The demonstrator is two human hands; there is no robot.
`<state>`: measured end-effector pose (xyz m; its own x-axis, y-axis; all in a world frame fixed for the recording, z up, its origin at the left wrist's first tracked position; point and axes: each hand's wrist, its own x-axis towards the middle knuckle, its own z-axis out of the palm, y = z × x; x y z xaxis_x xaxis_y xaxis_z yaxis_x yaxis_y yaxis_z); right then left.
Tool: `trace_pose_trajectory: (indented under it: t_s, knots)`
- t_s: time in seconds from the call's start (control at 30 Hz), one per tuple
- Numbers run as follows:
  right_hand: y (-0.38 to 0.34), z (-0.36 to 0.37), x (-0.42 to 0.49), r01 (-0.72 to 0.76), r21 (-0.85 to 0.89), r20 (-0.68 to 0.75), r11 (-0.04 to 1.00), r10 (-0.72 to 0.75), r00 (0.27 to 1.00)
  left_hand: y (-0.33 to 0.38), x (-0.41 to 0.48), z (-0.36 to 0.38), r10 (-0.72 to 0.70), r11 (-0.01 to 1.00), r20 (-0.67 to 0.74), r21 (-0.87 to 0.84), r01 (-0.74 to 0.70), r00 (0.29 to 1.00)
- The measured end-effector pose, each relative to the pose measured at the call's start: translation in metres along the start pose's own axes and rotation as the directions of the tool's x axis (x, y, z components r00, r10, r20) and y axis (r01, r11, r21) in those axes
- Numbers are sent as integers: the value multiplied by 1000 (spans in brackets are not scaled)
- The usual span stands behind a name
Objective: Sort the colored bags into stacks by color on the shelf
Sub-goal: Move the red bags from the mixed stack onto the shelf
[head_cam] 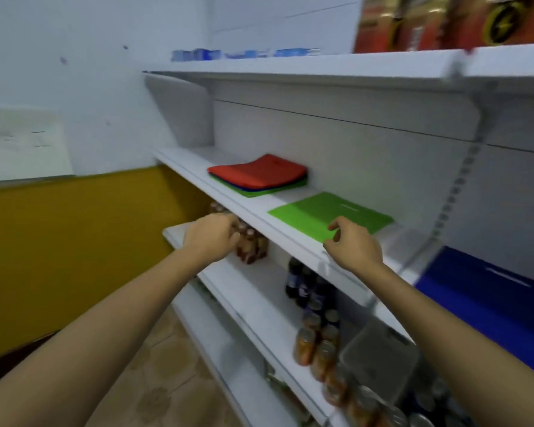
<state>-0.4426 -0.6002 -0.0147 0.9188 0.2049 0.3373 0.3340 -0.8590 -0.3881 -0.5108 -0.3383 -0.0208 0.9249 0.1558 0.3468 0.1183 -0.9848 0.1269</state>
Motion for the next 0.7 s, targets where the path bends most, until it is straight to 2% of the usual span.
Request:
trace_pose_trajectory:
  t_s: [0.2,0.4,0.53,0.7]
  knots:
    - [-126,88,34,119,57,72,991,-122,990,-144,-4,-14,-148,988,-13,33,149,989]
    - [-191,140,55,219,39,146,975,-222,964,-215,4,-6,-237,971,8,24,237,971]
    - [-205,157,79,206,41,142,978,-210,967,-231,18,9,-229,973,11,5,229,973]
    - [-201,178,123,72,129,139,989,-90,986,-244,56,25,-196,980,4,-20,196,981]
